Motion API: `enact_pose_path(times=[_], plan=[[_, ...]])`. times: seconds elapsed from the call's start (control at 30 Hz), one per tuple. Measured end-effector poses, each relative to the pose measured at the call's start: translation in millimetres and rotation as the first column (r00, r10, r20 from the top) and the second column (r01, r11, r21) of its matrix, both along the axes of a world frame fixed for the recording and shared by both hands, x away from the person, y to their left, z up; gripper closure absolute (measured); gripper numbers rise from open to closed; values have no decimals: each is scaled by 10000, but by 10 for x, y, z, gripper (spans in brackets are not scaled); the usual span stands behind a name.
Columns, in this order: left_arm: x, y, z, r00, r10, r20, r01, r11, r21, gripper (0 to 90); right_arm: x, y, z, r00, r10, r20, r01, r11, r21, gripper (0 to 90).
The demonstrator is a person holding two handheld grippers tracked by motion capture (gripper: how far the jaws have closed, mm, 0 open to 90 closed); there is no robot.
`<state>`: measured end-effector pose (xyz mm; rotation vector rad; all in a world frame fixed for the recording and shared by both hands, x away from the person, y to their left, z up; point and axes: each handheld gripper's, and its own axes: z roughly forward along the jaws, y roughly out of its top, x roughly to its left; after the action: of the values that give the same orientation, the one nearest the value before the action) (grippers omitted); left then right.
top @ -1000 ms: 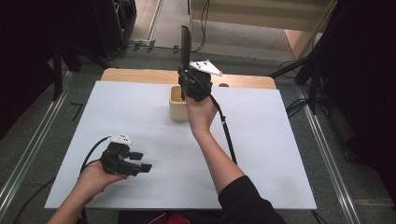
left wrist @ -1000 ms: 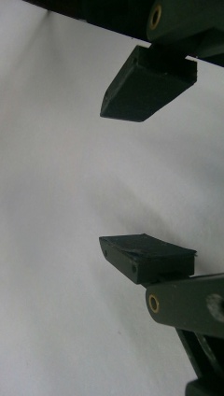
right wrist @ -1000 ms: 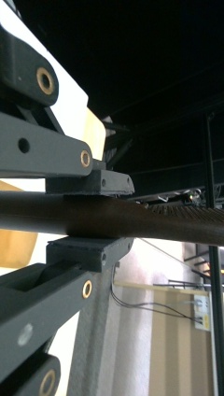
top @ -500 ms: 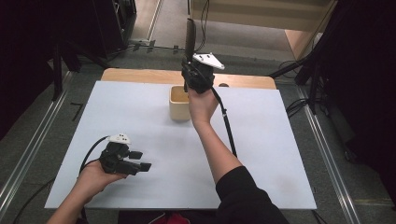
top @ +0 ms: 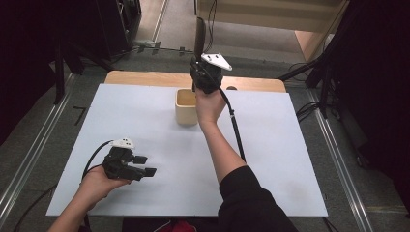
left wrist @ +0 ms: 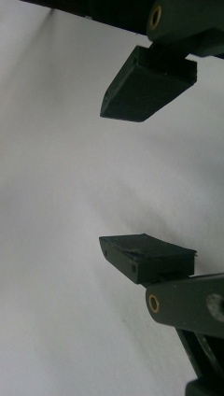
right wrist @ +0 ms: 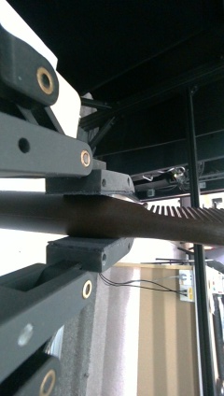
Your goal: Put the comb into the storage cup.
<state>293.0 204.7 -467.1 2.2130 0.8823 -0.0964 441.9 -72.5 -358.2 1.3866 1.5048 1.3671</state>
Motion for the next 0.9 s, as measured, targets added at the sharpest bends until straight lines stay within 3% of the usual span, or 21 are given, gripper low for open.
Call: enact_pose_path(times=[0.73,0.9], plan=[[10,13,-12,9998,112,-146,-112,9999,-10,335,59,140,-174,9994,79,-324,-88,9996,-278,698],[11,14,-17,9998,115,-153,-115,9999,-13,335,51,142,-238,9989,28,-477,-34,9999,-128,698]])
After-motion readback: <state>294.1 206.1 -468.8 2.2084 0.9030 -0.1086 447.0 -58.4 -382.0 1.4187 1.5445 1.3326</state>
